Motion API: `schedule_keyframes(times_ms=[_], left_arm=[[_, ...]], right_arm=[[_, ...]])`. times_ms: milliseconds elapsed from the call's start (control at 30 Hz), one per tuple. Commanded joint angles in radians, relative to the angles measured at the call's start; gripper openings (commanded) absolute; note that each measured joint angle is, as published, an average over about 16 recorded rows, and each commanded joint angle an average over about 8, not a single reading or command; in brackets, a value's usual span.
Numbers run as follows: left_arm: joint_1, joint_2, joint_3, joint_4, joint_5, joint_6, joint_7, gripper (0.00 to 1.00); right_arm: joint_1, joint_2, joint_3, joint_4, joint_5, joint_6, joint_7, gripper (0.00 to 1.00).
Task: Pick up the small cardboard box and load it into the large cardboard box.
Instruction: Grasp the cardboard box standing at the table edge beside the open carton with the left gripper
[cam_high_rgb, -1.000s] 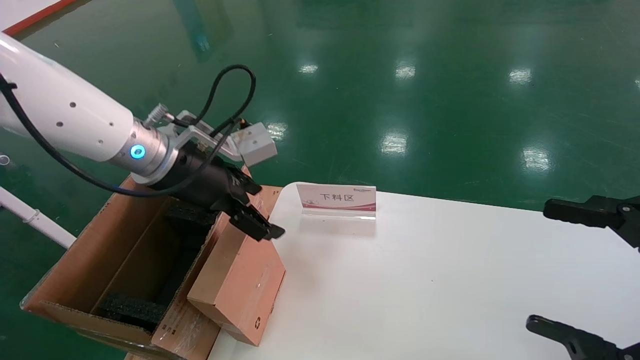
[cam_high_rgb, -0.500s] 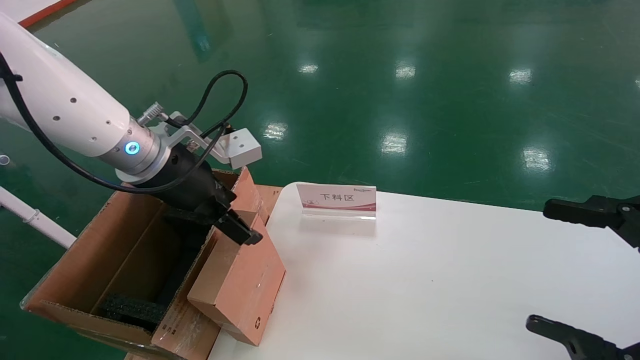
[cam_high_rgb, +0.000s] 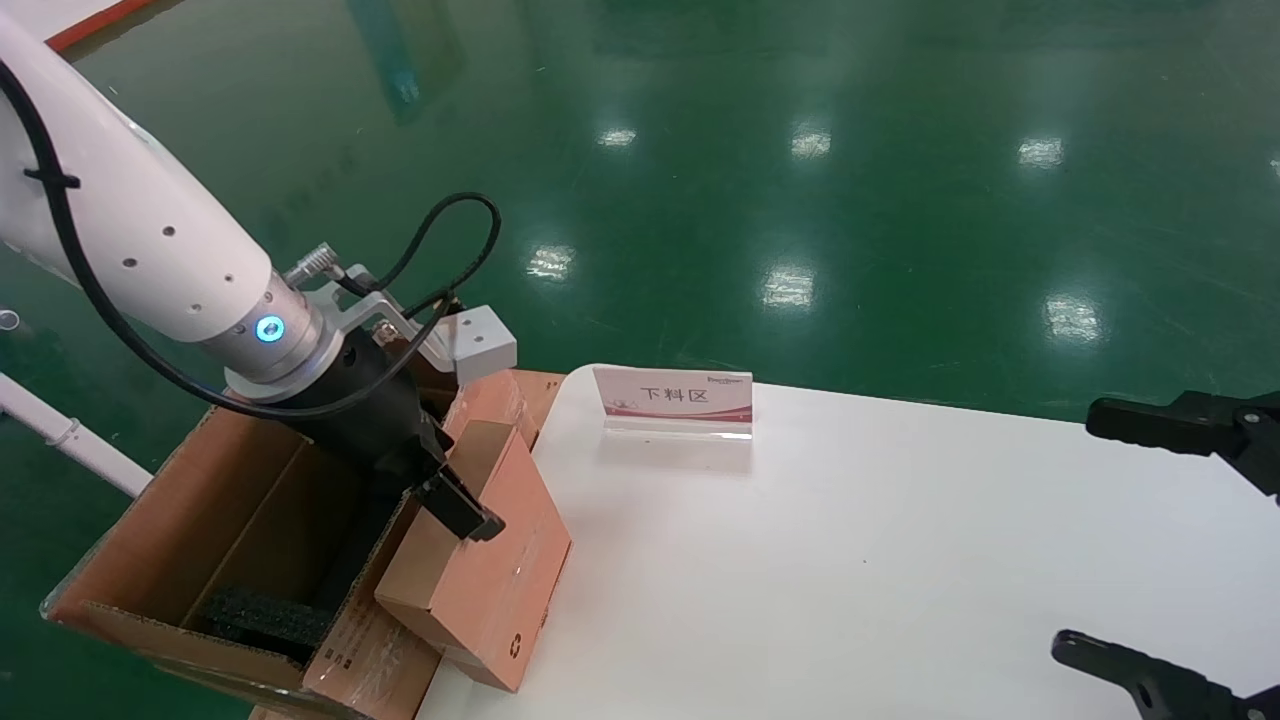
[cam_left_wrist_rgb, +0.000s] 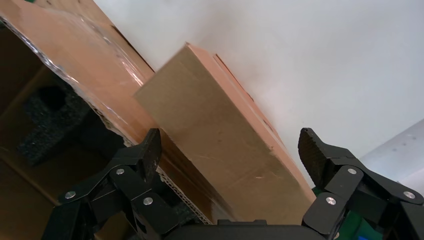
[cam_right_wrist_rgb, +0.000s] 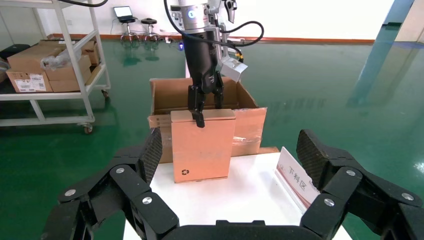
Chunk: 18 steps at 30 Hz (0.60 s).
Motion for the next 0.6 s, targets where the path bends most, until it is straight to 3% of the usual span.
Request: schedule_keyframes(times_ms=[33,600], left_arm=[[-0.008,0.002,0.023,0.000,-0.009,-0.004,-0.006,1.00],[-0.024,-0.003,0.109,-0.001,-0.027,-0.027,-0.025,1.00]], right_arm=[[0.000,0.000,0.000,0.000,0.000,0.000,0.000,1.00],[0.000,0.000,-0.001,0.000,0.001,0.001,-0.001,1.00]])
